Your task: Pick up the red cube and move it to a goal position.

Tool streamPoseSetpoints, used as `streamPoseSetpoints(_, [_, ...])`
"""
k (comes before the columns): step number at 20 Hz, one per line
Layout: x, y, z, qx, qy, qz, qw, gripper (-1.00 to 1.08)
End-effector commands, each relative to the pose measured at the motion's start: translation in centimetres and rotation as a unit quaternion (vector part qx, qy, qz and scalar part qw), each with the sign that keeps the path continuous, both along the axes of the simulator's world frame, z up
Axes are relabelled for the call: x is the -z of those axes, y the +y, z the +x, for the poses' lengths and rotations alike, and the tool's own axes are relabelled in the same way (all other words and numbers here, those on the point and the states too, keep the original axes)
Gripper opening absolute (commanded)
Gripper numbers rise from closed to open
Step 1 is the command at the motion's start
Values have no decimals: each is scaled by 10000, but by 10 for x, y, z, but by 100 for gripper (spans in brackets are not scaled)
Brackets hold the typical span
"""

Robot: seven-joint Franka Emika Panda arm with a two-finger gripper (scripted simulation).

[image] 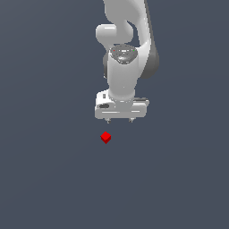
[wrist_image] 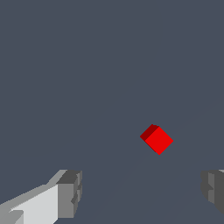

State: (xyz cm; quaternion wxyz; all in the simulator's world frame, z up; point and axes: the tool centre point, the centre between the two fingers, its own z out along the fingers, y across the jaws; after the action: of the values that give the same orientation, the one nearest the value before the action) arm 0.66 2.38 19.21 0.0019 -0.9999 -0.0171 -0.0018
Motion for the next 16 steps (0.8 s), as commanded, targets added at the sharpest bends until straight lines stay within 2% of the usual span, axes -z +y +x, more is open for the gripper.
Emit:
streamPoseSetpoints(1, [0,0,0,0,0,0,10000,100])
streamPoseSetpoints(8, [7,-2,-2,-148,0,-1,9999,100])
streamPoseSetpoints(16, [30,-11,-6,-680,1,-2,9977,100])
